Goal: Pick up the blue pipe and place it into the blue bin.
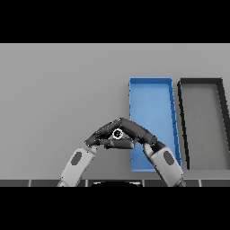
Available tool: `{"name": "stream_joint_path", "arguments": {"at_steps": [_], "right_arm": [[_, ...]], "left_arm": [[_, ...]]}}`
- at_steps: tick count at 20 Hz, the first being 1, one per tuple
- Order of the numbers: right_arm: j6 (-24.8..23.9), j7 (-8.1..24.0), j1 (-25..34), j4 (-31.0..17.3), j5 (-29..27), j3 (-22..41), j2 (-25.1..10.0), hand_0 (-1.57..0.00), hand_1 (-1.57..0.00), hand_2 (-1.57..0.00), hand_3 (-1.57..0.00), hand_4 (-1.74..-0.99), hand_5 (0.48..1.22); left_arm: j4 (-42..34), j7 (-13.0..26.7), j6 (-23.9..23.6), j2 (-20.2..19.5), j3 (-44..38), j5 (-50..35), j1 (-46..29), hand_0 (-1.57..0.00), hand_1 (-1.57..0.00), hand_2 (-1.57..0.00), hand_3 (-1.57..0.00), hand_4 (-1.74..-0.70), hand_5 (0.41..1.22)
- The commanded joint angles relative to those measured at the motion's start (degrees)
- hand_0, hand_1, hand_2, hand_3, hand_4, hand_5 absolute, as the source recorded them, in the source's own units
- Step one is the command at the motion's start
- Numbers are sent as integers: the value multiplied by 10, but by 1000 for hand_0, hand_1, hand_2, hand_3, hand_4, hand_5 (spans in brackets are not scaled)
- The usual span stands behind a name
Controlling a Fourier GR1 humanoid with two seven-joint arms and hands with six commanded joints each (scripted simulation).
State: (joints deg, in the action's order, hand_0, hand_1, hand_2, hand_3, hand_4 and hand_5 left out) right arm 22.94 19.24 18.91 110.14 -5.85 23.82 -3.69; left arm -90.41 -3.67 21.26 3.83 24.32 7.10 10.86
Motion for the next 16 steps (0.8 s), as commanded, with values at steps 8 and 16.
{"name": "stream_joint_path", "arguments": {"at_steps": [8,16], "right_arm": [[3,28,-9,10,35,-7,30,-1567,-1568,-1568,-1566,-1498,1216],[7,-12,-7,11,46,-16,47,-1570,-1570,-1570,-1570,-1499,1220]], "left_arm": [[7,9,57,-9,-9,34,1,-307,-286,-279,-220,-1092,984],[18,80,49,-1,-22,26,-3,-51,-47,-46,-36,-973,578]]}}
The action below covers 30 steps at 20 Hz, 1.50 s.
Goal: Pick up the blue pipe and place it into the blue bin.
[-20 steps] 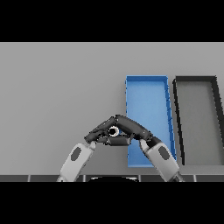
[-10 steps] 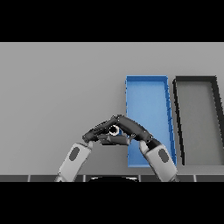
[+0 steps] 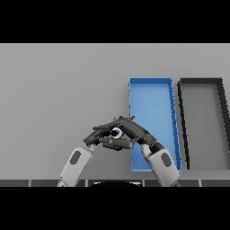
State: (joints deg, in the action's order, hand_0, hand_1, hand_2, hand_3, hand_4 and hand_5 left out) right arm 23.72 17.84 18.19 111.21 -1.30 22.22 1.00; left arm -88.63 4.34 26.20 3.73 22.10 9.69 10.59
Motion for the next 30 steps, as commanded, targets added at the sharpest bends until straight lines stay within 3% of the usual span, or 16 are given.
{"name": "stream_joint_path", "arguments": {"at_steps": [1,4,7,11,14,17,20,23,30], "right_arm": [[-3,3,-1,3,-2,0,4,-1571,-1571,-1571,-1570,-1498,1220],[-6,0,9,4,-23,-24,12,-1571,-1571,-1571,-1571,-1496,1221],[-15,91,62,13,-86,-63,27,-1571,-1571,-1571,-1571,-1494,1221],[-66,159,157,41,-192,-135,16,-1571,-1571,-1571,-1571,-1496,1221],[-106,163,237,15,-228,-212,-20,-1571,-1571,-1571,-1571,-1497,1221],[-129,159,274,-3,-214,-266,-62,-1571,-1571,-1571,-1571,-1498,1221],[-128,152,270,-39,-177,-303,-89,-1571,-1571,-1571,-1571,-1498,1221],[-133,170,239,-57,-152,-340,-108,-1571,-1571,-1571,-1571,-1499,1221],[-132,171,110,-76,-104,-342,-123,-1571,-1571,-1571,-1571,-1500,1221]], "left_arm": [[0,11,-4,4,-1,2,5,-40,-38,-37,-29,-968,557],[1,18,-4,1,-4,-1,2,-20,-19,-18,-14,-971,519],[0,27,-14,4,2,10,3,-10,-9,-9,-7,-971,493],[3,30,-11,5,1,7,7,-3,-3,-3,-2,-961,475],[-15,20,-6,-3,7,8,-8,-1,-1,-1,-1,-951,473],[-15,20,-9,-9,1,8,-3,0,0,0,0,-946,466],[-28,21,-7,-16,0,6,-14,0,0,0,1,-950,470],[-38,28,-8,-17,0,3,-24,1,1,1,1,-950,474],[-14,15,-13,-16,-6,11,-8,1,1,1,1,-939,460]]}}
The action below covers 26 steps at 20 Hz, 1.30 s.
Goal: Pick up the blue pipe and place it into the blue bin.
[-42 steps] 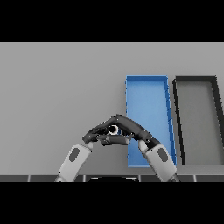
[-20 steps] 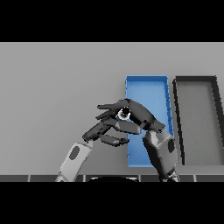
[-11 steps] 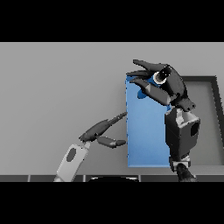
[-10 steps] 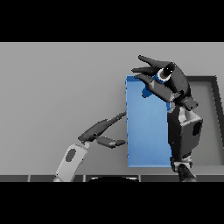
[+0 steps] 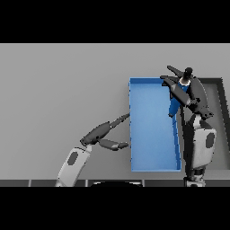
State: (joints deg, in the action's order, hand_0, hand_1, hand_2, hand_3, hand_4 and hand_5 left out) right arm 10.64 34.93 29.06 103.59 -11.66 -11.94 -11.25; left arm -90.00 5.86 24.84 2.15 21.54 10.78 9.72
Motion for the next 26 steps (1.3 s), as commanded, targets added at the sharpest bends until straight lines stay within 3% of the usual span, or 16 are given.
{"name": "stream_joint_path", "arguments": {"at_steps": [1,6,8,11,13,15,16,17,18,20,22,25,26], "right_arm": [[-14,0,-18,-3,5,10,-7,-1571,-1571,-1571,-1571,-1500,1221],[-89,0,-107,-38,26,53,-28,-1571,-1571,-1571,-1571,-1500,1221],[-125,0,-137,-48,13,80,-46,-1571,-1571,-1571,-1571,-1499,1221],[-185,0,-160,-72,-49,136,-95,-1571,-1571,-1571,-1571,-1497,1221],[-224,0,-175,-83,-101,184,-143,-1571,-1571,-1571,-1005,-1585,1221],[-272,0,-174,-91,-155,235,-185,-1571,-1571,-1571,-643,-1641,1221],[-300,0,-169,-96,-184,266,-204,-1571,-1571,-1571,-514,-1661,1221],[-331,0,-160,-103,-219,296,-225,-1571,-1571,-1571,-411,-1677,1171],[-357,0,-150,-111,-249,315,-243,-1571,-1571,-1518,-455,-1626,1161],[-366,0,-143,-118,-268,330,-255,-1084,-1025,-987,-291,-1469,1148],[-398,0,-128,-131,-300,362,-285,-693,-656,-631,-186,-1370,1125],[-376,-1,-77,-132,-291,452,-361,-354,-335,-323,-95,-1279,1010],[-370,0,-65,-135,-285,473,-370,-283,-268,-258,-75,-1250,962]], "left_arm": [[-2,-3,-2,-1,2,5,0,1,1,1,1,-935,460],[-10,-10,-10,-2,-1,6,0,1,1,1,1,-928,465],[-17,-16,-11,-4,3,9,-4,1,1,1,1,-928,467],[-12,-10,-18,-4,5,20,-3,1,1,1,1,-923,476],[-8,-17,-19,-7,-1,18,3,1,1,1,1,-922,480],[-5,-20,-20,-4,1,20,3,1,1,1,1,-920,484],[-2,-19,-19,-6,-2,19,9,1,1,1,1,-919,486],[2,-18,-19,-5,-3,19,11,1,1,1,1,-918,489],[4,-18,-19,-2,0,20,12,1,1,1,1,-920,491],[3,-24,-18,-6,-1,20,10,1,1,1,1,-921,493],[1,-29,-15,-8,1,19,1,1,1,1,1,-924,493],[-6,-17,-14,-4,0,12,4,1,1,1,1,-924,494],[-6,-17,-13,-6,-2,11,4,1,1,1,1,-926,494]]}}
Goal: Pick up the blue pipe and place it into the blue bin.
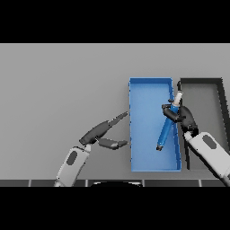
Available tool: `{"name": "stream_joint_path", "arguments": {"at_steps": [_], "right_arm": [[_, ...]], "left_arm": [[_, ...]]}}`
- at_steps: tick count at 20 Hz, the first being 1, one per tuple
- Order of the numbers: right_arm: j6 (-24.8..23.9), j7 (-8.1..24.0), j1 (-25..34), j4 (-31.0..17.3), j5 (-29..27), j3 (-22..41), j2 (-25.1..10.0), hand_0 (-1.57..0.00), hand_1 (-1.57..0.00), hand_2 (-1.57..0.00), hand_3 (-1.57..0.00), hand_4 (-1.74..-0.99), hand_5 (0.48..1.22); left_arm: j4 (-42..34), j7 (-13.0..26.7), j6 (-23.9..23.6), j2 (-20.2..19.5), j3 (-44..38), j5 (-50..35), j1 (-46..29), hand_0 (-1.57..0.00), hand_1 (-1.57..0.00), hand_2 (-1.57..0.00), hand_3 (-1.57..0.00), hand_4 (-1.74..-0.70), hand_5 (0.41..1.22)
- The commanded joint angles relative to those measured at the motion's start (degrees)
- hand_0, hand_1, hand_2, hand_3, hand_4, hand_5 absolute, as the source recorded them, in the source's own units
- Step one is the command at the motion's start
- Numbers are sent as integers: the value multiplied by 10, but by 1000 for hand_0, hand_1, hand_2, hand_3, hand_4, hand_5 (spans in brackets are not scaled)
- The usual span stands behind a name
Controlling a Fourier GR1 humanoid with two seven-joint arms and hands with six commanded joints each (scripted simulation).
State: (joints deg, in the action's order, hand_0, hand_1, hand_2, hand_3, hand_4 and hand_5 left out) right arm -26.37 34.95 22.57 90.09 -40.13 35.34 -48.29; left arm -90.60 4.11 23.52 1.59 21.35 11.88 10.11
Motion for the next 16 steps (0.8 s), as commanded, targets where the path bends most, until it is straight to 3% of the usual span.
{"name": "stream_joint_path", "arguments": {"at_steps": [1,6,10,16], "right_arm": [[7,0,12,6,-12,29,-19,-227,-214,-206,-60,-1233,913],[21,0,71,-5,-45,128,-66,-74,-70,-67,-19,-1161,771],[38,-7,73,-13,-44,135,-66,-30,-28,-27,-7,-1099,725],[58,-19,75,-14,-34,145,-65,-19,-17,-17,-4,-1084,714]], "left_arm": [[-6,-1,0,-3,1,1,-6,1,1,1,1,-926,496],[-2,1,-4,-1,4,6,-7,1,1,1,1,-929,496],[-2,0,1,0,4,2,-4,1,1,1,1,-932,497],[-6,-37,-15,-2,29,32,-50,1,1,1,1,-930,495]]}}
